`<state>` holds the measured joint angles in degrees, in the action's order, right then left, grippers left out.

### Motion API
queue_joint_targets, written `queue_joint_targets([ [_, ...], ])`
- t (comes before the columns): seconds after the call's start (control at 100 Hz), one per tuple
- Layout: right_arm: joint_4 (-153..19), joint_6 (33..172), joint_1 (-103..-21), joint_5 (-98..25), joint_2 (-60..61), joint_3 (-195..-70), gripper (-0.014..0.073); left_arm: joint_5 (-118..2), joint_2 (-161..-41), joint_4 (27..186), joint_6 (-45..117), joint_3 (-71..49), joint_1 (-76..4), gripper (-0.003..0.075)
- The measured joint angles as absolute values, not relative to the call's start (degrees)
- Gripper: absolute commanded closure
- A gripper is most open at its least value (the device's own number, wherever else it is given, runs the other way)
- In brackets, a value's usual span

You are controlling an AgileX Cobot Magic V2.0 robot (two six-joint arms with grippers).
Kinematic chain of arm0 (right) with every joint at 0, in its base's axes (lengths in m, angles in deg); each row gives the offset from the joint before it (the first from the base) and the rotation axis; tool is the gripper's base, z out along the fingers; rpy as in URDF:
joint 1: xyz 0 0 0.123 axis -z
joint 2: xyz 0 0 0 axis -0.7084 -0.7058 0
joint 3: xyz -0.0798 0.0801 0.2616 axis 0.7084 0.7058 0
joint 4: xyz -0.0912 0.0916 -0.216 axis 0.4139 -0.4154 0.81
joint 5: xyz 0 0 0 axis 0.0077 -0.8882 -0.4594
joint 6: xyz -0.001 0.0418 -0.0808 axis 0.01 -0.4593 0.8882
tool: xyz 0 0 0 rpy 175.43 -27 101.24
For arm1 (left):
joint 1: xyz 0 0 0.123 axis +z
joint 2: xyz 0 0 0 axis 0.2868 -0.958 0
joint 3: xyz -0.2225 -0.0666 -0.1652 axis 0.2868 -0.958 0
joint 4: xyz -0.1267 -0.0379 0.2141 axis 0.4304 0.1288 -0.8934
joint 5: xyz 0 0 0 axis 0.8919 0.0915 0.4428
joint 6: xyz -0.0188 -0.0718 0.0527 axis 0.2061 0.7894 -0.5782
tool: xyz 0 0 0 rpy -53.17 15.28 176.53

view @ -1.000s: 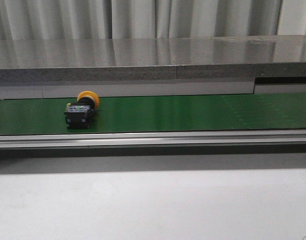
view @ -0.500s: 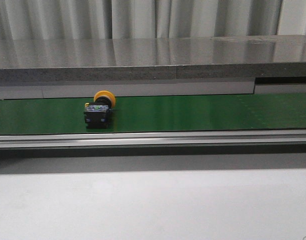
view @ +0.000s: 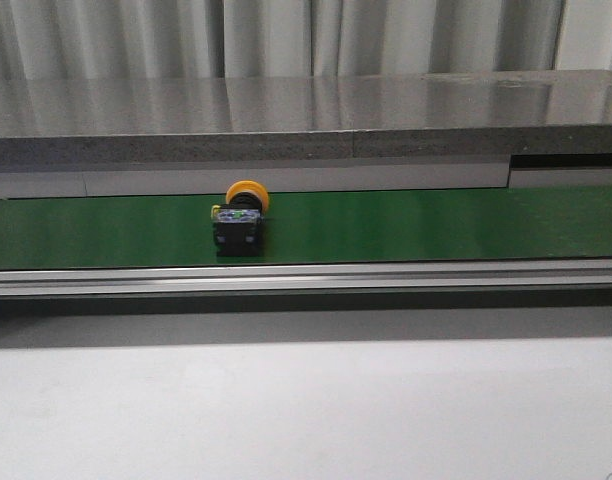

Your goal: Move button from left to right

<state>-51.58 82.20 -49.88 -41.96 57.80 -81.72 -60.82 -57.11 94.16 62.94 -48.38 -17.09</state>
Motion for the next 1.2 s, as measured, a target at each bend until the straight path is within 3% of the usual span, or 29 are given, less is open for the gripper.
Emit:
queue_joint_targets([
  [0.45, -51.58, 82.20, -49.88, -56.63, 31.94, -101.39, 0.0660, -60.82, -57.11, 94.16, 62.94, -48.38, -17.09, 0.0740],
  [0.81, -51.58, 82.20, -49.88, -57.57, 14.07, -108.52, 0.0648, -60.82, -57.11, 94.16, 62.94, -48.38, -17.09, 0.0740],
  [0.93, -51.58, 82.20, -49.88, -57.57, 12.19, -108.52, 0.0529, -60.82, -57.11, 94.16, 62.94, -48.38, -17.09, 0.0740],
  [1.12, -51.58, 82.20, -49.88, -57.57, 12.08, -108.52, 0.0203, -60.82, -57.11, 94.16, 62.94, -48.38, -17.09, 0.0740],
  [1.2, -51.58, 82.20, -49.88, -57.57, 12.08, -108.52, 0.0141, -60.82, -57.11, 94.16, 62.94, -48.41, -17.09, 0.0740],
])
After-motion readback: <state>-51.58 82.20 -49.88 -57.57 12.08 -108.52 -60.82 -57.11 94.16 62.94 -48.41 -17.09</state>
